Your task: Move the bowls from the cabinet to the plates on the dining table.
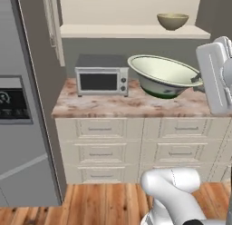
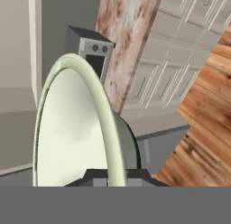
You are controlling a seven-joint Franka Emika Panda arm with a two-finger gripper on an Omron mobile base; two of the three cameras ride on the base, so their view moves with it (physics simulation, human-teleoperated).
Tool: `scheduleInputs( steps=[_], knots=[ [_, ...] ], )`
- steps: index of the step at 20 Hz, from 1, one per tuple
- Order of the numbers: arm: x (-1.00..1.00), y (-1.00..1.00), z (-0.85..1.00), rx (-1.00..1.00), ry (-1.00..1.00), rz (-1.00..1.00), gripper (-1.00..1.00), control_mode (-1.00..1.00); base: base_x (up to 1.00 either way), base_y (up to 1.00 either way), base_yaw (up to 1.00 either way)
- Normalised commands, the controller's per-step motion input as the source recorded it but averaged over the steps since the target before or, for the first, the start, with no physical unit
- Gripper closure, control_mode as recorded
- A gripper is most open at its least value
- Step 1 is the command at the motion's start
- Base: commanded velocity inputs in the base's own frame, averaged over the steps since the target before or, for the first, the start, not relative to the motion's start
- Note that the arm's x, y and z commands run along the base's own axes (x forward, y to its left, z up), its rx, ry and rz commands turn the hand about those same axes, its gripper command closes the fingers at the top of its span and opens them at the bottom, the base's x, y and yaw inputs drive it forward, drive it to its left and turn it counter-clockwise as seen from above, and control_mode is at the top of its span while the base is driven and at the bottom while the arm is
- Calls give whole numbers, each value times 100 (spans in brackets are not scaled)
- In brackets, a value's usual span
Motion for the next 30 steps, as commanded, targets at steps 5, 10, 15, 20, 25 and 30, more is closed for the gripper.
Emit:
scheduleInputs(
  steps=[5,10,15,20,25,30],
  knots=[
    [0,0,0,0,0,0,100,100,-76,0,45],
    [0,0,0,0,0,0,100,100,-41,1,51],
    [0,0,0,0,0,0,100,100,23,0,65],
    [0,0,0,0,0,0,100,100,51,0,72],
    [0,0,0,0,0,0,100,100,34,0,73],
    [0,0,0,0,0,0,100,100,21,0,73]
  ],
)
